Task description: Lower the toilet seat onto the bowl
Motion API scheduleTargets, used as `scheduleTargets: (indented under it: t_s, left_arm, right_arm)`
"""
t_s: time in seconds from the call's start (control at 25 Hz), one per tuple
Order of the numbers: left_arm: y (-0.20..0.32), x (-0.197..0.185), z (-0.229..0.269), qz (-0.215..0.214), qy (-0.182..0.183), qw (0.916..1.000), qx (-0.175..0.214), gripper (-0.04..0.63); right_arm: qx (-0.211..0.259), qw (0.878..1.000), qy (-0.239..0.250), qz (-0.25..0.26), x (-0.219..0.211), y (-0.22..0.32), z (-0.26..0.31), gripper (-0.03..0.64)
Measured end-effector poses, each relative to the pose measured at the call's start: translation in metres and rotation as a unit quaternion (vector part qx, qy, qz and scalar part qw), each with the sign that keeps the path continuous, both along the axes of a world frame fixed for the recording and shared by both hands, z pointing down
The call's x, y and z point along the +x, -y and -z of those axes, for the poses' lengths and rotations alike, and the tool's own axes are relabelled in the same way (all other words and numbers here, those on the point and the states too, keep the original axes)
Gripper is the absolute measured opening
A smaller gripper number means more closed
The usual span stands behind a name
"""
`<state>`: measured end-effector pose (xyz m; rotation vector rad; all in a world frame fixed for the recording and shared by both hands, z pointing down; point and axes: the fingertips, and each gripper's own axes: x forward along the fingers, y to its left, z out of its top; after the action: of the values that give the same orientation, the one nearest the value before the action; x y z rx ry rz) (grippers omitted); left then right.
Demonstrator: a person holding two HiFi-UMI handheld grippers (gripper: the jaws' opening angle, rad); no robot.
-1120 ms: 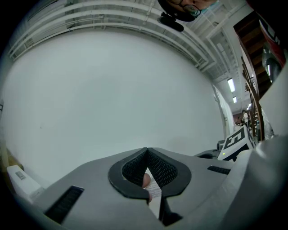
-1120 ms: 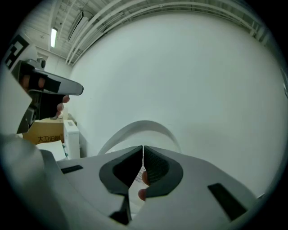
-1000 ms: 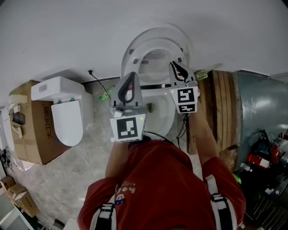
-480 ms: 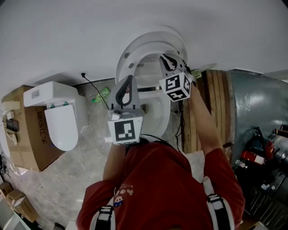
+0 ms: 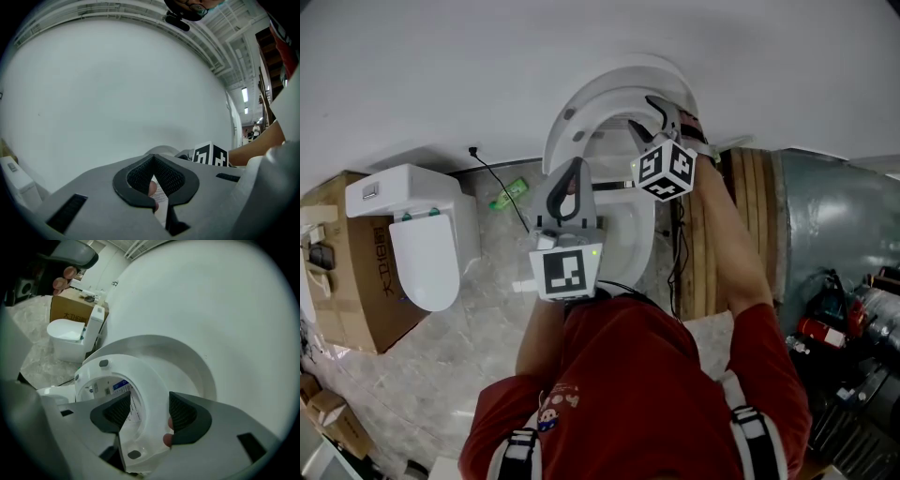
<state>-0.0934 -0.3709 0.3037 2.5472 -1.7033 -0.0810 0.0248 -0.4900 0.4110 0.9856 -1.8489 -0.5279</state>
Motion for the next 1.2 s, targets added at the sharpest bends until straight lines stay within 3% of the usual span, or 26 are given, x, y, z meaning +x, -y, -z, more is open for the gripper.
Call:
scheduleTargets:
  t_s: [0.32, 0.64, 1.2]
  left_arm:
    - [0.002, -0.002, -0.005, 0.000, 0.001, 1.0000, -0.004, 0.011]
    - [0.003, -0.009, -0.005, 0.004, -0.001, 1.0000, -0.007, 0.011]
    - [0.011, -0.019, -0.012, 0.004, -0.005, 0.9999, -0.016, 0.011]
  right_arm:
    - [0.001, 0.997, -0.074, 0.019, -0.004, 0.019, -0.003, 0.259]
    - [-0.016, 0.986, -0.160, 0.035, -0.002, 0.035, -0.022, 0.276]
    - [-0.011, 0.983, -0.184, 0.009, 0.005, 0.047, -0.033, 0.275]
